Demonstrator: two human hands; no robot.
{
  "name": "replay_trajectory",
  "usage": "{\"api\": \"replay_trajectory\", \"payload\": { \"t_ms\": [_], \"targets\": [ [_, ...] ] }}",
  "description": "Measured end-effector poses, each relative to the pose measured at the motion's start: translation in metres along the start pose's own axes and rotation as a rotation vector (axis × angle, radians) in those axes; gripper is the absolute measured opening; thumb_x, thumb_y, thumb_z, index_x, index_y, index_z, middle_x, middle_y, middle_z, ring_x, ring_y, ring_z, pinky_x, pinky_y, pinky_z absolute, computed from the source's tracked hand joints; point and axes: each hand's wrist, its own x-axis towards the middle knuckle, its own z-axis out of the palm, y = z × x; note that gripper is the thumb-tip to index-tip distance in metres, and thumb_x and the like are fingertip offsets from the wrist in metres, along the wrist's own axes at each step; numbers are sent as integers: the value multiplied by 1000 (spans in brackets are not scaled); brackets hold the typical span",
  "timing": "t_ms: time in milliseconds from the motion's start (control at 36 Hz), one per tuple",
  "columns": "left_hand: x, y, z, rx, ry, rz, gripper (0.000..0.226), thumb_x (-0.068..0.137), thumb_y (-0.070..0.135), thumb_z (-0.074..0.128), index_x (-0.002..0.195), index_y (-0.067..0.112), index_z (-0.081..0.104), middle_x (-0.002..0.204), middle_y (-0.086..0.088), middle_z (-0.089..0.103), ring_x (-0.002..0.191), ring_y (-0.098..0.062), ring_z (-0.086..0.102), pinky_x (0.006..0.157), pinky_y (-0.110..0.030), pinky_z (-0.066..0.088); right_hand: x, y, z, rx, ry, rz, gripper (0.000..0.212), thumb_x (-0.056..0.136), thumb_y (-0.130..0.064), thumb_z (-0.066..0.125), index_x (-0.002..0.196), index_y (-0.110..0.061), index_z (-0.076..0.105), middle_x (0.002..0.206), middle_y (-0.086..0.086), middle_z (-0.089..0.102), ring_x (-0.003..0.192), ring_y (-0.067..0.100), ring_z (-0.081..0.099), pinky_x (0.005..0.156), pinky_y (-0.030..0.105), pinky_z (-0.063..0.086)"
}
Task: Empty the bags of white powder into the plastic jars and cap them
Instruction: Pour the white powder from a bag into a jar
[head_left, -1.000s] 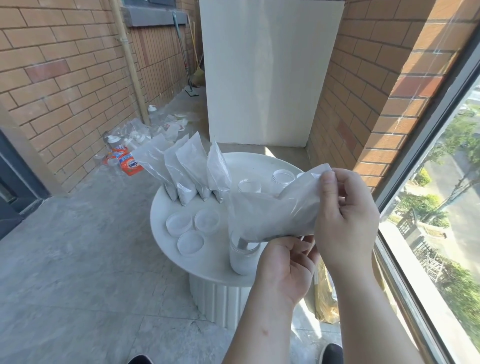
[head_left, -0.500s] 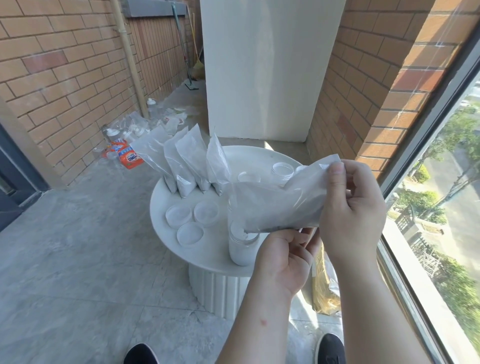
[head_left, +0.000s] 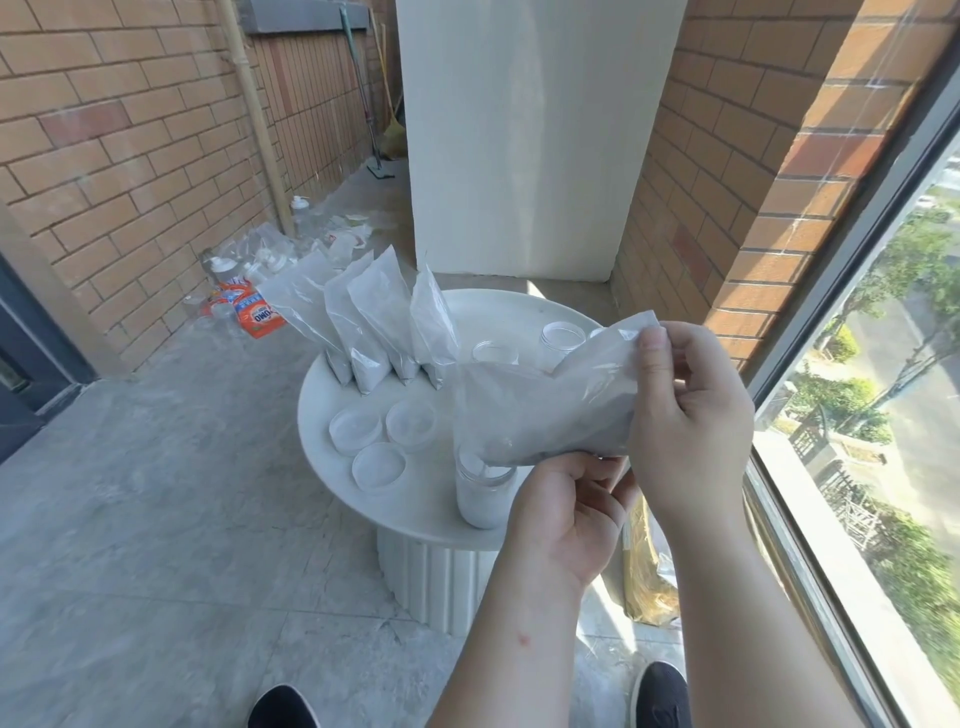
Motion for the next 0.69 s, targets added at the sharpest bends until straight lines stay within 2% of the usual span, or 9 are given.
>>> {"api": "replay_trajectory", "payload": {
  "t_ms": [111,194,306,417,500,639,694],
  "targets": [
    [4,0,-3,-17,-14,-12,50,80,-24,26,97,-2,68,83,-14,73,66,-21,70,53,-28,57,1,2,-1,-6,-12,17,18,105,-31,50,91,-29,60,89,-12,64,87,14,60,72,23,45],
    [4,-1,-3,-23,-20,-8,49,80,-25,27,95,-2,67,79,-13,72,61,-20,70,53,-28,57,1,3,-2,-11,-23,24,18,105,-33,50,92,-28,61,90,-12,65,88,14,61,74,27,47],
    [5,-1,-3,-25,-19,5,51,80,-26,29,92,-1,70,84,-13,74,66,-20,72,54,-30,58,-1,7,-6,-23,-52,39,19,104,-36,50,97,-25,65,93,-13,66,91,10,61,75,24,47],
    [8,-1,-4,-8,-22,11,50,80,-26,31,101,-1,69,89,-13,73,69,-20,72,56,-31,58,-3,10,-13,-10,-63,66,16,103,-33,53,97,-27,65,94,-12,67,89,7,62,72,19,45],
    [10,-2,-5,5,-29,18,51,79,-27,32,104,-1,69,91,-14,72,75,-21,69,58,-31,58,-5,13,-16,-14,-63,61,17,103,-34,55,96,-24,67,92,-11,67,88,5,62,72,21,45],
    [9,-3,-5,9,-50,27,47,80,-26,33,96,-2,70,88,-14,73,70,-21,71,58,-30,58,-5,18,-15,-53,-71,34,19,102,-32,54,95,-21,67,92,-10,67,90,9,62,77,27,49],
    [8,-3,-5,12,-62,25,47,81,-26,34,94,-2,72,90,-15,74,72,-22,73,58,-30,59,-4,19,-14,-76,-77,14,18,103,-29,54,94,-20,67,92,-9,67,89,9,61,76,26,48]
  ]
}}
